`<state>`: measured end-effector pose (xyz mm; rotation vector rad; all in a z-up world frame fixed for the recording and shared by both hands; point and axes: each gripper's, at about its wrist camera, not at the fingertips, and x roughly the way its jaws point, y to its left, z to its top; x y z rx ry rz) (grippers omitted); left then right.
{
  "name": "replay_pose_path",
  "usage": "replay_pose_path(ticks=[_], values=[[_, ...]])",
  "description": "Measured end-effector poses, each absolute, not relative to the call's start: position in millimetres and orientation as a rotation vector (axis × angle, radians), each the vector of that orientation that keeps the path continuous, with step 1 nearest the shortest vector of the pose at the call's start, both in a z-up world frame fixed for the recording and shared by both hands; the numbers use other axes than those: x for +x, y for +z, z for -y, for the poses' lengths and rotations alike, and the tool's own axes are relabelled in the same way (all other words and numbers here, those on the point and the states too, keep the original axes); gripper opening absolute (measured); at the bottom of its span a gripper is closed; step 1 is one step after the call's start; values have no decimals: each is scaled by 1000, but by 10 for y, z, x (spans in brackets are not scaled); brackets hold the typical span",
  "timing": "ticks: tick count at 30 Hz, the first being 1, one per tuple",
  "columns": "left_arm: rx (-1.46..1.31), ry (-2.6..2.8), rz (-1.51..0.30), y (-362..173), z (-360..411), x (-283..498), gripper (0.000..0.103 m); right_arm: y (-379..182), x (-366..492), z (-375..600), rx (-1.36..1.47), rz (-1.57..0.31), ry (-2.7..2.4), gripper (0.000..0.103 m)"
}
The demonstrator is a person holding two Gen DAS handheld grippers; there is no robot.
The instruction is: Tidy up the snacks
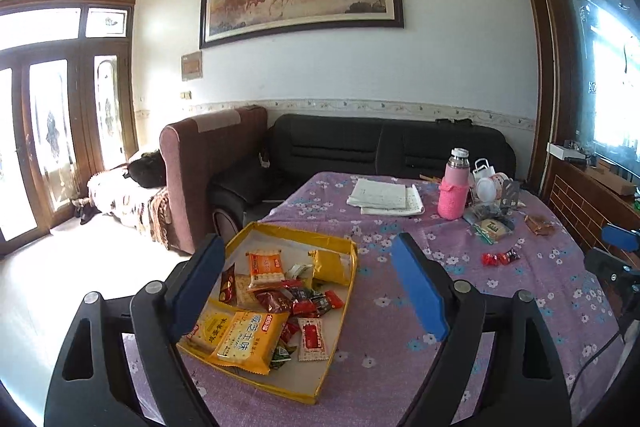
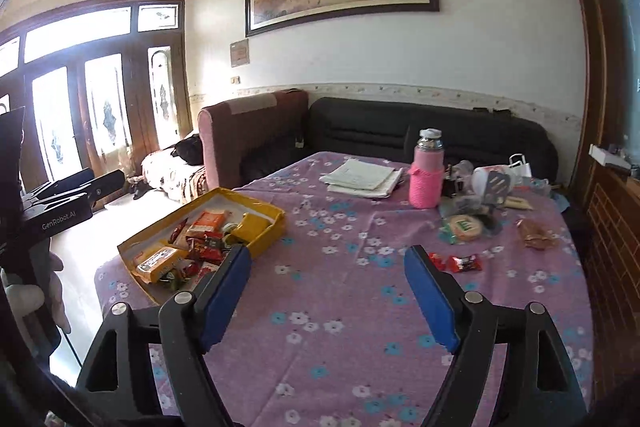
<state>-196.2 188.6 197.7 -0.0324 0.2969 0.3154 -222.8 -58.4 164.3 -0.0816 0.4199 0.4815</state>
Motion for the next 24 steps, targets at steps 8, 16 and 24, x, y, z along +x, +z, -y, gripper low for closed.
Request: replay_pose_path(ticks=[8,16,24], values=[[21,505,-31,1983,-1528,-2537,103,1449,-2527,462,-100,-415,537,88],[-97,448,-247,1715,-1872,-2337,103,960,-2752,-664,-270,-482,680,88],[-137,403,-368,1454,-1988,-2076,103,821,-2729,-903,-308,-511,664,88]])
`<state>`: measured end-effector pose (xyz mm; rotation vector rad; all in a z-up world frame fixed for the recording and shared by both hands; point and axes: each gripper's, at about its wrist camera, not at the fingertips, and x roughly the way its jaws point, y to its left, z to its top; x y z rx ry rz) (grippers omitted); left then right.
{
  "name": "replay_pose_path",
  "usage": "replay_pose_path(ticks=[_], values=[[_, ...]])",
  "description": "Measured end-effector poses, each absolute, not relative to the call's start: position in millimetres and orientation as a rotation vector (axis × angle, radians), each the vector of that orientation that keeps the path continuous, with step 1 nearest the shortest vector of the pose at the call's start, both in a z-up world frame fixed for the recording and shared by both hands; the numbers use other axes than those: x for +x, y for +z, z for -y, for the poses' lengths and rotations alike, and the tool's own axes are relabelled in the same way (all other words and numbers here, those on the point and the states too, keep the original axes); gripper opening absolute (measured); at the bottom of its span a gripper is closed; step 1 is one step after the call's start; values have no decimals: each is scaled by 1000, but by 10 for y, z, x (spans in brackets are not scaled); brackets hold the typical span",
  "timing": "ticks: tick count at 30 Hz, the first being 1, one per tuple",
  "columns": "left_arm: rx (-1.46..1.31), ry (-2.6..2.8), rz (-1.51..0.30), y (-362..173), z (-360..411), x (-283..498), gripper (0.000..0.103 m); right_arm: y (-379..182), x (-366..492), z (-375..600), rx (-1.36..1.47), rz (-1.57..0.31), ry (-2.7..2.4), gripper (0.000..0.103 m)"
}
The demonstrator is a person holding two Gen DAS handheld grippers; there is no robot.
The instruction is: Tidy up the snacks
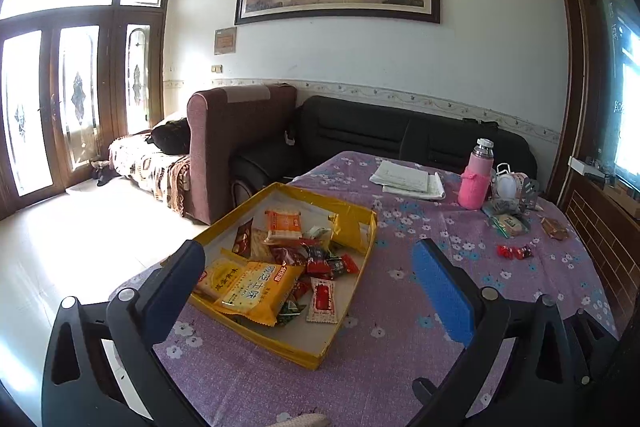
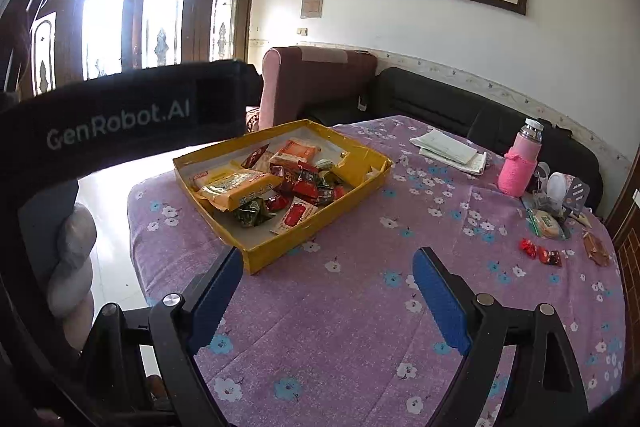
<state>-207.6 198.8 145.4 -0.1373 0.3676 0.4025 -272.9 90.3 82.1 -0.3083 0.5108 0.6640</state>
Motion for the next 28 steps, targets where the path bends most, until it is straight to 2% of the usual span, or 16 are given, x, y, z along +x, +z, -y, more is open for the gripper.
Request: replay_pose_path(ticks=[12,28], values=[[-94,387,-455,1191,-1940,-1792,103,570,-2418,-967,-293,-607,667,88],[-41,346,-497,1115,-1690,-1531,103,456,-2137,-747,-213,-678,635,88]])
